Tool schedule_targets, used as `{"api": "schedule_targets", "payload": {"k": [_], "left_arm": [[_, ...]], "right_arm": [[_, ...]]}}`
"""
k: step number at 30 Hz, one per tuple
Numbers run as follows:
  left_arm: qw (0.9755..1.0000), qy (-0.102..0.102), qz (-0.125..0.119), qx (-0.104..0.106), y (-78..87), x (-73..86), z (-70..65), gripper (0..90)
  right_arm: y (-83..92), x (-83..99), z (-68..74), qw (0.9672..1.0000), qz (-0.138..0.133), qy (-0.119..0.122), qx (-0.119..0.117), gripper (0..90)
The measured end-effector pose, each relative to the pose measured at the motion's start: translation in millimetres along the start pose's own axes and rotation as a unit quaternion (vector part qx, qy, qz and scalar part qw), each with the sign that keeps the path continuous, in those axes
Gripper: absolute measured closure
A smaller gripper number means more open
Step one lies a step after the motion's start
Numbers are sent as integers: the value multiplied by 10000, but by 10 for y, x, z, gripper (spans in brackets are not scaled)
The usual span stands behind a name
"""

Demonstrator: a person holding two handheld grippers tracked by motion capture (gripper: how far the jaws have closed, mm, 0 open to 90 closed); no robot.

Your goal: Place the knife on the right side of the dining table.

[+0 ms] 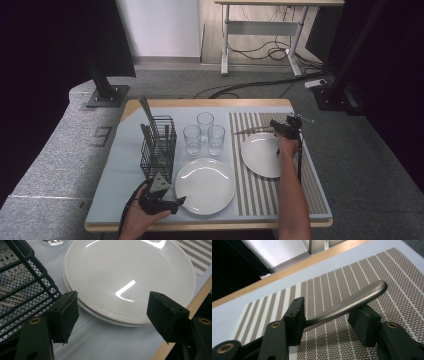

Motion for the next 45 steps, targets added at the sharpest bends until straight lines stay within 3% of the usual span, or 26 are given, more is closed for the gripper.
{"api": "schedule_targets", "payload": {"k": [13,17,22,28,39,45], "left_arm": [[10000,4,15,-7,7,6,8,258],[10000,1,13,-7,9,4,6,258],[10000,7,4,-6,14,4,9,258],[10000,12,2,-20,16,4,12,258],[10000,10,-11,-11,17,1,7,258],[10000,13,6,-32,19,7,16,258]], "right_arm": [[-64,21,5,9988,409,-20,284,417],[-66,28,15,9984,404,155,356,424],[-64,28,15,9984,402,167,367,421],[-50,24,20,9983,414,214,352,409],[4,-14,138,9991,320,264,-60,403],[13,-20,188,9986,262,455,-102,414]]}}
Point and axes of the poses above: each handheld gripper's, and its own axes: y roughly backward along the jaws, x roughly out of its underside, z roughly to its left, the point moved 6 cm from there along -y, roughly forward along the jaws, and after that the axes turned 15 degrees about -y, right-handed, at the moved point
